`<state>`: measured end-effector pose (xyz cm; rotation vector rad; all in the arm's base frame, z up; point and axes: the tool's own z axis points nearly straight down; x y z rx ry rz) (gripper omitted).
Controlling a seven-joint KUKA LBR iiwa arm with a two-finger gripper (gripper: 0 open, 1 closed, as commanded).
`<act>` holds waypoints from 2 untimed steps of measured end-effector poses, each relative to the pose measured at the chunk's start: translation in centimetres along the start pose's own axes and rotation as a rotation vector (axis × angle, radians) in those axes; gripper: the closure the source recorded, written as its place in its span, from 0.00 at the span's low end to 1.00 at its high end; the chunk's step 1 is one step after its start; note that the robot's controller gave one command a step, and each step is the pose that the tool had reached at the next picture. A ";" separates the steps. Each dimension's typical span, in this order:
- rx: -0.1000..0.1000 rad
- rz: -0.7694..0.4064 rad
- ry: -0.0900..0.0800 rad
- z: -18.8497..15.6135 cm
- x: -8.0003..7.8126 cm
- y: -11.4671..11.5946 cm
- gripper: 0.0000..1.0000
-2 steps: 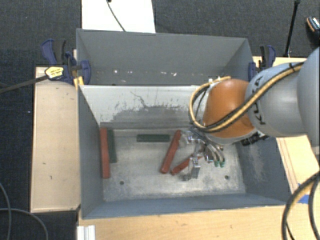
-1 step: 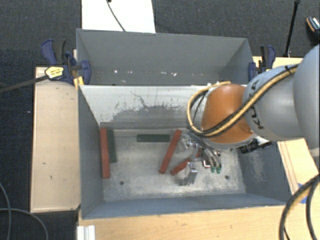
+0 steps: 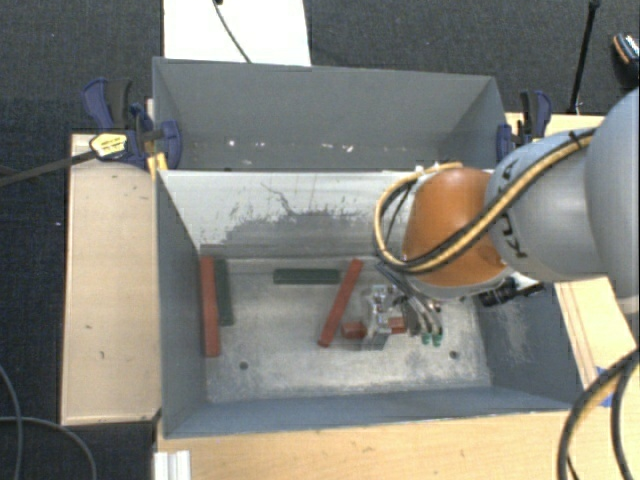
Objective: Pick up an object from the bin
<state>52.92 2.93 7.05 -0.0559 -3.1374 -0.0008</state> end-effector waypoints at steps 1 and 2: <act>0.001 -0.174 -0.009 0.0 -0.6 -2.4 1.00; 0.002 -0.277 -0.015 -15.2 -0.7 -3.4 1.00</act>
Offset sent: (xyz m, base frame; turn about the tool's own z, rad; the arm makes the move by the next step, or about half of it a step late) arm 0.0038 -0.0232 -0.0005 -0.1756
